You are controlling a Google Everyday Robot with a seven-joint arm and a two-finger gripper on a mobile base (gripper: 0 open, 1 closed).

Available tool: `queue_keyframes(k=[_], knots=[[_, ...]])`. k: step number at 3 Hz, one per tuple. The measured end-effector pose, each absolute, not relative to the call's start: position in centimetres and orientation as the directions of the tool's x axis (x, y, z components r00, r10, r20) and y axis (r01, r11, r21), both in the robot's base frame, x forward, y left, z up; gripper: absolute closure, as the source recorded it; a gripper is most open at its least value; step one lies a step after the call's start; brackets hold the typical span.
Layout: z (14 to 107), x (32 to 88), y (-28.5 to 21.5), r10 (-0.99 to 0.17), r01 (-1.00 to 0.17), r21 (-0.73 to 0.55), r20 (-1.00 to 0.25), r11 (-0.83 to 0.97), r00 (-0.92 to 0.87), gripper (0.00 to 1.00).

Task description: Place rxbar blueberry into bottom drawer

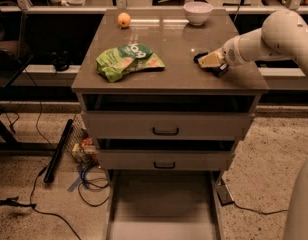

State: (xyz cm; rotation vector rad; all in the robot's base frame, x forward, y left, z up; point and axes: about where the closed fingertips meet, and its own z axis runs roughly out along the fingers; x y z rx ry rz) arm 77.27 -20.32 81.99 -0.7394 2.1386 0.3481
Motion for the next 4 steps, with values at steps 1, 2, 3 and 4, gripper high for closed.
queue_keyframes(k=[1,2,3,4], knots=[[82.03,77.27,-20.32,-0.386,-0.615,-0.008,-0.785,0.789,-0.485,1.00],[82.14,77.27,-20.32,-0.386,-0.615,-0.008,-0.785,0.789,-0.485,1.00],[82.15,77.27,-20.32,-0.386,-0.615,-0.008,-0.785,0.789,-0.485,1.00],[82.17,77.27,-20.32,-0.386,-0.615,-0.008,-0.785,0.789,-0.485,1.00]])
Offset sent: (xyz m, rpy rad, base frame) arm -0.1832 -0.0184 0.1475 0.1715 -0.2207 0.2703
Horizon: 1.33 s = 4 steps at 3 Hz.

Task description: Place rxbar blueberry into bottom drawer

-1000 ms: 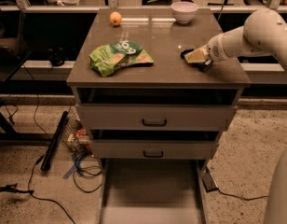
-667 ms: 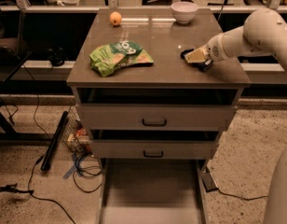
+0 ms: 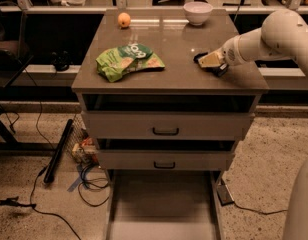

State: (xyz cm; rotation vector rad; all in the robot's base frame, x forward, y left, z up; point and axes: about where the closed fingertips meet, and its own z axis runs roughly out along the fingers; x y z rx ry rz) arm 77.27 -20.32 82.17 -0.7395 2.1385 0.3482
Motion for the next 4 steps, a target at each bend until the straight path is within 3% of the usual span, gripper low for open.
queue_keyframes(k=[2,4], knots=[[89.3,74.5,-21.4,-0.387,-0.636,-0.080,-0.849,0.767,-0.360,1.00],[89.0,72.7,-20.4,-0.422,-0.686,-0.082,-0.838,0.723,-0.345,1.00]])
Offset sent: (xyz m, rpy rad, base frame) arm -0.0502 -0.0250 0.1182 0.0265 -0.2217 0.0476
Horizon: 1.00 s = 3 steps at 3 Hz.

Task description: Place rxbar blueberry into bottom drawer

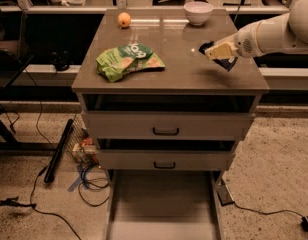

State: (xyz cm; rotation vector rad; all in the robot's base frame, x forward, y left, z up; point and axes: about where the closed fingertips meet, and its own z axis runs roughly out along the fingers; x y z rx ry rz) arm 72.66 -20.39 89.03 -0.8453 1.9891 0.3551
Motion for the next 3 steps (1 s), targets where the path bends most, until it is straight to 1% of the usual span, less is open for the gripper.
queue_keyframes(k=[1,2,3], knots=[[87.0,71.2,-19.8,-0.409,-0.718,-0.032,-0.839,0.695,-0.359,1.00],[84.7,67.1,-17.9,-0.423,-0.788,0.017,-0.837,0.615,-0.348,1.00],[80.5,61.2,-14.2,-0.468,-0.872,0.069,-0.822,0.485,-0.325,1.00]])
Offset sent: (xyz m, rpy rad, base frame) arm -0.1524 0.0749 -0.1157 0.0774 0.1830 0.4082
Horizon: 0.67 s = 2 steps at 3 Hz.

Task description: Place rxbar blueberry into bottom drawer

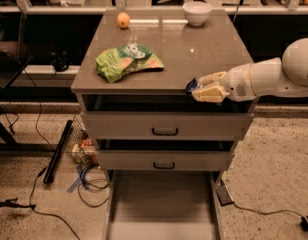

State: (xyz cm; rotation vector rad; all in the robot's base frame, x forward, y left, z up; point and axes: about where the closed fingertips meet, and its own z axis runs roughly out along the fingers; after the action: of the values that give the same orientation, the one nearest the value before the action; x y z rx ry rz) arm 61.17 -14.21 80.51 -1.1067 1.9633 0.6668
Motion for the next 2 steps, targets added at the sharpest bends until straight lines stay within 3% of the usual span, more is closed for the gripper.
queue_keyframes(k=[2], knots=[[81.74,61.16,-14.20,-0.468,-0.872,0.069,-0.822,0.485,-0.325,1.00]])
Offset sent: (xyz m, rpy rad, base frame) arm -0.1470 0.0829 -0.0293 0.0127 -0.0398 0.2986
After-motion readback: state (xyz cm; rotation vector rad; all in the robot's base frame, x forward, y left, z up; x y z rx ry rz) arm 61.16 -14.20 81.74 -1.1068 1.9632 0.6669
